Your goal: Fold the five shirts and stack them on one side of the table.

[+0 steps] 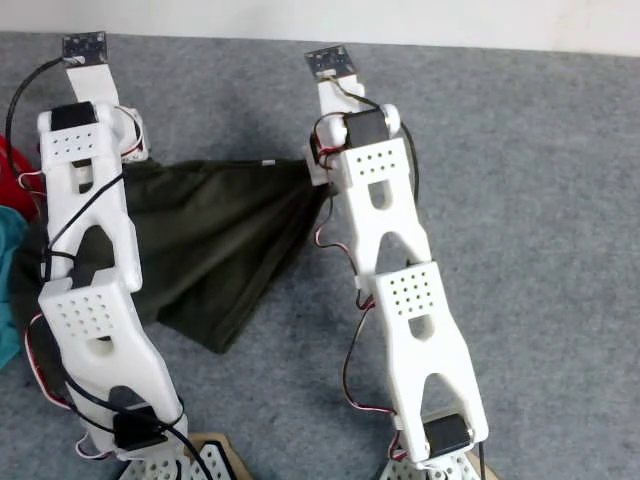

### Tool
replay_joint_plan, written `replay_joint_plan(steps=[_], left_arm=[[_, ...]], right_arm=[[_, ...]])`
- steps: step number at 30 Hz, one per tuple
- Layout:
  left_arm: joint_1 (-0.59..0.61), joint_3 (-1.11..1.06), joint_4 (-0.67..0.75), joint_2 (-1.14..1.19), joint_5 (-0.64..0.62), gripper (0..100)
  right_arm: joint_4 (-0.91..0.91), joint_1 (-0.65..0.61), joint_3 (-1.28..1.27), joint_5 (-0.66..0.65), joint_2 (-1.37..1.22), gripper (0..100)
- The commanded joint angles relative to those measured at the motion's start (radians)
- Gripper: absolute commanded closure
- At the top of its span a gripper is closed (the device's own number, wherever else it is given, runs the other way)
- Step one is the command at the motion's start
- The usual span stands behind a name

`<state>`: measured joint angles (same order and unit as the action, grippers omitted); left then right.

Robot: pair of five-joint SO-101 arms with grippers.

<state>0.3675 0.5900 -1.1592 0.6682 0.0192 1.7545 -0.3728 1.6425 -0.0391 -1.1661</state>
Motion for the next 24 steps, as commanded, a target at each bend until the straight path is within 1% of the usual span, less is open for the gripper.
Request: replay_joint_plan(steps=[1,4,7,12,14,16,17,19,21,24], left_arm=[[-0.015,0.012,0.025,0.058,0.003,83],[-0.013,0.012,0.097,0.104,0.003,83],[-0.013,0.012,0.140,0.131,0.003,83],[-0.019,0.012,0.152,0.136,0.003,84],[-0.027,0.012,0.147,0.134,0.003,89],[-0.030,0.015,0.147,0.133,0.003,97],[-0.030,0.031,0.147,0.133,0.003,100],[-0.030,0.071,0.124,0.124,0.003,98],[-0.031,0.110,0.075,0.107,0.003,100],[-0.044,0.174,-0.017,0.062,0.002,99]], right_arm=[[0.004,0.007,0.127,-0.011,0.019,99.4],[0.004,0.007,0.127,-0.011,0.016,99.4],[0.004,0.007,0.127,-0.011,0.016,99.4],[0.004,0.005,0.127,-0.012,0.015,99.3],[0.004,0.005,0.125,-0.012,0.015,99.3],[0.004,0.005,0.124,-0.012,0.015,99.3],[0.004,0.005,0.122,-0.011,0.015,99.3],[0.005,0.005,0.122,-0.011,0.015,99.3],[0.007,0.008,0.125,-0.011,0.019,99.3],[0.005,0.016,0.127,-0.011,0.038,99.3]])
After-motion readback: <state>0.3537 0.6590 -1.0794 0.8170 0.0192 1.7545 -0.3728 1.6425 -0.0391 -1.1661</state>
